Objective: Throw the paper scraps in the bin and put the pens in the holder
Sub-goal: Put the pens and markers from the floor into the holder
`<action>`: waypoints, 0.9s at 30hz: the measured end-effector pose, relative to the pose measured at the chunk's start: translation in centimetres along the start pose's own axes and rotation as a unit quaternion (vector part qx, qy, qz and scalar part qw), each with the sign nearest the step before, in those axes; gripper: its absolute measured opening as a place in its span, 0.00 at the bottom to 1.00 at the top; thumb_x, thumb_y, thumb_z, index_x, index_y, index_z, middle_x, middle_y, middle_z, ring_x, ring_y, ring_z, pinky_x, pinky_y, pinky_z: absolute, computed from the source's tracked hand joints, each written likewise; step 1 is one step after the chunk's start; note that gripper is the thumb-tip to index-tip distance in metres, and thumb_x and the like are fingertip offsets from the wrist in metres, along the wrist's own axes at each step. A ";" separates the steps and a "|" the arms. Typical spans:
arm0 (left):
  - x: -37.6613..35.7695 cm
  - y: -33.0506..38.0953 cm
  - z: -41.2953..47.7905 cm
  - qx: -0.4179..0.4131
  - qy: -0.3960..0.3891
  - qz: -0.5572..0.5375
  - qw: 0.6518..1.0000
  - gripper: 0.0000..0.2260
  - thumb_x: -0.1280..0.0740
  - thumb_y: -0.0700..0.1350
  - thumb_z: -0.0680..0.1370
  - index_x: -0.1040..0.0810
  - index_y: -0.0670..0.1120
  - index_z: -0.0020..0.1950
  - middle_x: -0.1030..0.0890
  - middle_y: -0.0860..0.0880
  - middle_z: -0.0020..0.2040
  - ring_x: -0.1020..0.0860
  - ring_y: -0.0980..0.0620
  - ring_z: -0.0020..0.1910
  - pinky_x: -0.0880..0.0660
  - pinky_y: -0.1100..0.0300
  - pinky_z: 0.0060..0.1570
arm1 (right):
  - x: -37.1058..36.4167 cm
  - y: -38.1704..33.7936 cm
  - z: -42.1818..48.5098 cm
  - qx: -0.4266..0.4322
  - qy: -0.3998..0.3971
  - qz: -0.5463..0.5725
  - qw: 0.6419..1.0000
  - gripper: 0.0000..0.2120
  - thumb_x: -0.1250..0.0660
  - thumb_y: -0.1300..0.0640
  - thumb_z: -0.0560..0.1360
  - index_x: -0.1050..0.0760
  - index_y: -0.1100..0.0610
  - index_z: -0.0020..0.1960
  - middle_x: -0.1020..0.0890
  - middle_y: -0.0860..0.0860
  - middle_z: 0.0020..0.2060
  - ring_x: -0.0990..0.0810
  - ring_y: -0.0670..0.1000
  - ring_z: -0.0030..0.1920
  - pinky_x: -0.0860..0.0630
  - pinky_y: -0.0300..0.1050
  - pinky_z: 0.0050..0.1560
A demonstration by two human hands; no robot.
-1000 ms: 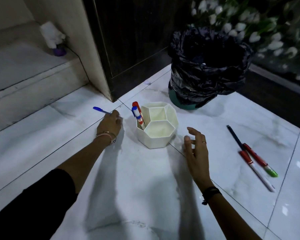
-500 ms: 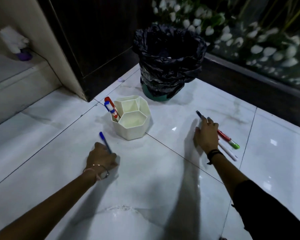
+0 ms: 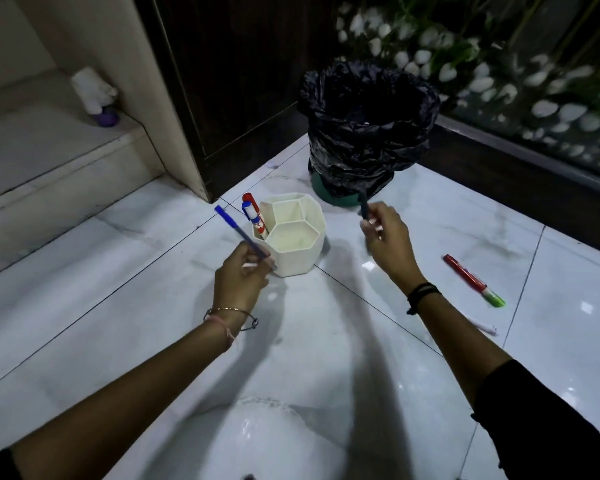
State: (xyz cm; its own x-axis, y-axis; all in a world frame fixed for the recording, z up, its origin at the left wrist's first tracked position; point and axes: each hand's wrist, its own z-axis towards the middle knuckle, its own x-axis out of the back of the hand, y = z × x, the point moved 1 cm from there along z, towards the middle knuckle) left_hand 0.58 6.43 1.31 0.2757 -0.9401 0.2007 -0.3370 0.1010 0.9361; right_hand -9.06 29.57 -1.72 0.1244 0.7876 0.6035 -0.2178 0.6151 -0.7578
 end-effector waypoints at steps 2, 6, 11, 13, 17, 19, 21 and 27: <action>-0.3 0.9 0.2 -0.051 -0.006 0.022 0.998 0.07 0.32 0.40 0.74 0.23 0.47 0.51 0.20 0.44 0.49 0.20 0.42 0.53 0.21 0.47 0.53 | -0.1 -3.7 0.2 0.009 -0.004 0.166 0.986 0.06 0.36 0.60 0.77 0.29 0.60 0.53 0.23 0.51 0.44 0.22 0.50 0.43 0.23 0.34 0.46; -1.0 2.0 1.2 -0.143 0.027 0.097 0.985 0.06 0.33 0.41 0.74 0.20 0.45 0.50 0.18 0.45 0.47 0.20 0.47 0.46 0.20 0.45 0.50 | -1.3 -7.1 -0.3 0.033 -0.035 0.264 0.963 0.06 0.34 0.61 0.76 0.31 0.61 0.49 0.26 0.47 0.39 0.22 0.51 0.42 0.18 0.46 0.45; -2.3 2.1 3.1 -0.149 0.034 0.221 0.963 0.10 0.32 0.41 0.74 0.22 0.42 0.55 0.20 0.42 0.56 0.21 0.42 0.54 0.24 0.50 0.55 | -3.6 -6.5 -1.3 0.023 -0.049 0.165 0.985 0.08 0.32 0.63 0.74 0.26 0.60 0.53 0.20 0.54 0.46 0.22 0.50 0.45 0.24 0.31 0.41; -3.0 2.1 2.4 -0.158 0.057 0.231 0.958 0.16 0.32 0.43 0.74 0.26 0.44 0.60 0.25 0.43 0.60 0.23 0.46 0.55 0.25 0.54 0.49 | -3.5 -5.7 -1.6 0.000 -0.037 0.156 0.987 0.13 0.31 0.61 0.73 0.25 0.58 0.57 0.20 0.52 0.49 0.22 0.49 0.46 0.26 0.28 0.41; -5.0 2.7 -0.1 -0.260 0.076 0.198 0.942 0.19 0.32 0.46 0.74 0.33 0.47 0.62 0.29 0.48 0.55 0.30 0.55 0.48 0.31 0.60 0.40 | -1.2 -3.3 -2.8 -0.039 0.000 0.138 0.990 0.12 0.31 0.56 0.74 0.25 0.56 0.57 0.19 0.50 0.51 0.21 0.45 0.45 0.27 0.28 0.41; -6.6 2.7 -0.9 -0.297 0.044 0.190 0.935 0.16 0.33 0.46 0.74 0.31 0.46 0.60 0.30 0.51 0.49 0.30 0.55 0.45 0.32 0.63 0.39 | 0.3 -1.3 -3.8 -0.064 0.020 0.108 0.992 0.08 0.33 0.57 0.76 0.23 0.56 0.54 0.19 0.50 0.51 0.22 0.43 0.44 0.28 0.28 0.41; -8.8 2.5 -1.2 -0.324 -0.009 0.205 0.924 0.13 0.34 0.46 0.75 0.29 0.47 0.58 0.29 0.51 0.45 0.29 0.54 0.39 0.33 0.65 0.38 | 2.3 1.5 -4.9 -0.090 0.046 0.065 0.993 0.06 0.35 0.58 0.76 0.22 0.56 0.52 0.19 0.51 0.50 0.23 0.41 0.44 0.27 0.29 0.41; -16.6 -0.7 -2.0 -0.326 -0.273 0.285 0.859 0.10 0.35 0.46 0.75 0.26 0.50 0.56 0.23 0.51 0.49 0.23 0.51 0.44 0.24 0.53 0.48 | 9.2 10.5 -8.5 -0.185 0.087 -0.117 0.972 0.11 0.37 0.65 0.75 0.23 0.60 0.55 0.23 0.58 0.56 0.23 0.58 0.56 0.28 0.43 0.56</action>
State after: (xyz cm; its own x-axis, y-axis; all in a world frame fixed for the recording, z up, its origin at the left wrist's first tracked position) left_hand -1.93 22.65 -2.10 -0.2896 -0.6718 0.6817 0.3471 0.5901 0.7289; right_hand -2.02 43.62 -6.25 0.2978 0.5995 0.7429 0.1959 0.7233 -0.6622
